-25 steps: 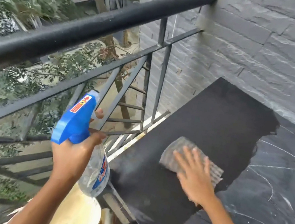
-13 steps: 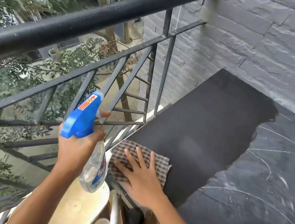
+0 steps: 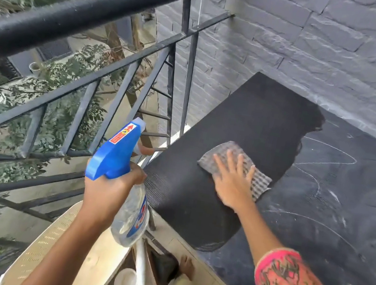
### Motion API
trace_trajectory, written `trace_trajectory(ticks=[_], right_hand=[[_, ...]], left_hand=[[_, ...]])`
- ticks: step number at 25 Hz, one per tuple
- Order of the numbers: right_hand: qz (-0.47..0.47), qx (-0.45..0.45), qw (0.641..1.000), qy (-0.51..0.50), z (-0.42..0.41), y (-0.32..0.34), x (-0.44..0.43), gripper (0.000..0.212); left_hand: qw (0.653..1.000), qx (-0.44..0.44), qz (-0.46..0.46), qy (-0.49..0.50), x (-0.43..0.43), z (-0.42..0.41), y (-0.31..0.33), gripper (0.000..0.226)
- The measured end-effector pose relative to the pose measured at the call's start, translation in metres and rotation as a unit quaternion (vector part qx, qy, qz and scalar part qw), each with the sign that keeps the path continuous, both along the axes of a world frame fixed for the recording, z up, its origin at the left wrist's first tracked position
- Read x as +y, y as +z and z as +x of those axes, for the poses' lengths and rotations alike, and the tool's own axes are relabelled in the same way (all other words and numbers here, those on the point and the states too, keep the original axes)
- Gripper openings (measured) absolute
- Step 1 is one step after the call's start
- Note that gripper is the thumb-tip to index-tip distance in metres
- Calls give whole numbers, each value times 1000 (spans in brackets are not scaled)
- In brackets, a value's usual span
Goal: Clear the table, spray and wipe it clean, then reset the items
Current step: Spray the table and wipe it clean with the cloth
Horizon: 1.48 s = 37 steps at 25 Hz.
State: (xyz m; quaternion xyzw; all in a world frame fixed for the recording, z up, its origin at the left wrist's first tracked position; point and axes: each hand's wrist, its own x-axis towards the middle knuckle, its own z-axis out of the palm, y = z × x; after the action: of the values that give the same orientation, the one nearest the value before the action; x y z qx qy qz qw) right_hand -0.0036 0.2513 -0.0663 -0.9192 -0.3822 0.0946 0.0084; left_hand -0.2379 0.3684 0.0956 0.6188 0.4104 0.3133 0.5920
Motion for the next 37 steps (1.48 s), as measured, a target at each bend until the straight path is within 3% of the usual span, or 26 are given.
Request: trace_trajectory(ticks=[2, 5, 7, 9, 13, 15, 18, 22, 25, 27, 29, 34, 37], right_hand=[[2, 3, 996, 94, -53, -2, -9, 56], [21, -4, 973, 232, -123, -4, -41, 61], [26, -20, 963, 266, -134, -7, -68, 66], [26, -16, 972, 233, -110, -8, -82, 69], [9, 23, 999, 36, -56, 1, -48, 63], [9, 30, 999, -5, -59, 2, -30, 79], [13, 33, 999, 40, -95, -7, -31, 98], [25, 7, 988, 149, -141, -13, -65, 70], [68, 66, 978, 187, -152, -6, -94, 74], [195, 175, 960, 99, -153, 9, -122, 81], [337, 260, 903, -58, -150, 28, -158, 78], [486, 180, 789, -331, -127, 67, -266, 62], [502, 117, 760, -396, -118, 87, -317, 56]], left_hand=[[1000, -1, -11, -7, -4, -1, -2, 17], [999, -8, 9, -53, -11, -1, -2, 32], [997, -7, 9, -74, -13, -3, -4, 38], [996, -2, 8, -87, -14, -6, -8, 37], [992, 13, 10, -125, -23, -13, -15, 36], [990, 22, 4, -137, -31, -17, -19, 36], [989, 39, -15, -141, -44, -19, -25, 32], [987, 80, -47, -129, -69, -16, -34, 19], [984, 84, -37, -150, -90, -19, -36, 13], [979, 85, -29, -181, -110, -24, -33, 15], [970, 90, -11, -223, -132, -29, -32, 25], [955, 124, 3, -271, -175, -34, -49, 32], [954, 172, -7, -246, -198, -37, -64, 21]])
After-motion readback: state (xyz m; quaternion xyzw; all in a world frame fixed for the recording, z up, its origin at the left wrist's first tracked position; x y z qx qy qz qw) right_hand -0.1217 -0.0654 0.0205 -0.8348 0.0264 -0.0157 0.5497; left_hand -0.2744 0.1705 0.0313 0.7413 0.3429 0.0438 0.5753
